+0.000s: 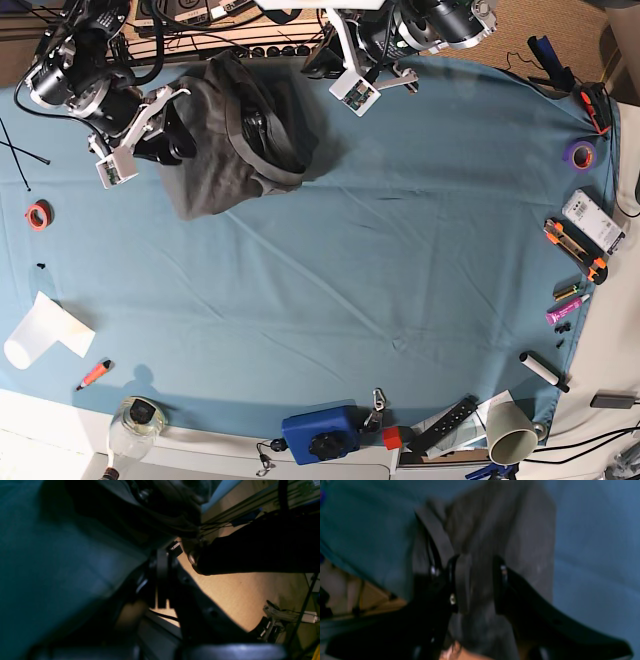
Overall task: Fold the T-shirt properly
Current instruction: 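Press and tuck the folded bundle edges with the right gripper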
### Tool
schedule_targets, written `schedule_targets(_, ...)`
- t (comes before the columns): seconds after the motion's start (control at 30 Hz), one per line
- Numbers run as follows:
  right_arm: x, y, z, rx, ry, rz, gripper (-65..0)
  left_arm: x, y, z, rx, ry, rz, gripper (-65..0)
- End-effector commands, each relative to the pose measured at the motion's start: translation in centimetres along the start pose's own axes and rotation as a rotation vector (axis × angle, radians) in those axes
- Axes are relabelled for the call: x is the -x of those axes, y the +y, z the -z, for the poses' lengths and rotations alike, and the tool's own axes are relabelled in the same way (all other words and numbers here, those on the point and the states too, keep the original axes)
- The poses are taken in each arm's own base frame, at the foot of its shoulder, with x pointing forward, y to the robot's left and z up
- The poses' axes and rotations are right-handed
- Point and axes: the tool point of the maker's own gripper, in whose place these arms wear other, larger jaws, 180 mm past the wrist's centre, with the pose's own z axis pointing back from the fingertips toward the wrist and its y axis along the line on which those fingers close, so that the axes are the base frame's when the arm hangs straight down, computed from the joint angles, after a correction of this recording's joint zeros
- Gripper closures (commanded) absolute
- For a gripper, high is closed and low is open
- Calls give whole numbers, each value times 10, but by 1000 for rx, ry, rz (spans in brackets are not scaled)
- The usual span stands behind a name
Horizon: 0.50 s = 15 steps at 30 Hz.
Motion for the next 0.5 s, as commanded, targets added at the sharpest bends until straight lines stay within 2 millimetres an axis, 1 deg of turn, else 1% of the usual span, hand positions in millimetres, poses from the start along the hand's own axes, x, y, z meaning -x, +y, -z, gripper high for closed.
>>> schedule_targets(0.0,-5,-5,1,5,-22,2,-157,-6,-15,-3,56,-29,10,0)
schedule_targets(0.1,3,-25,15,-3,-13,84,-157,-7,-15,-3,55,-37,10,0)
schedule_targets(0.17,8,-38,28,-20,-9,152,-157,-7,-14,-3,53,-37,11,0)
schedule_targets(0.27,25,-54,52,-47,59,228,-157,-6,-12,-3,42,-33,17,0)
schedule_targets(0.33,41,-59,66,-63,134,253,-157,-6,-12,-3,42,-33,18,0)
schedule_targets(0.4,52,-60,75,-80,200,253,-157,-6,-12,-3,42,-32,18,0)
schedule_targets(0.47,56,-57,79,-96,224,238,-157,-6,-12,-3,42,-33,18,0)
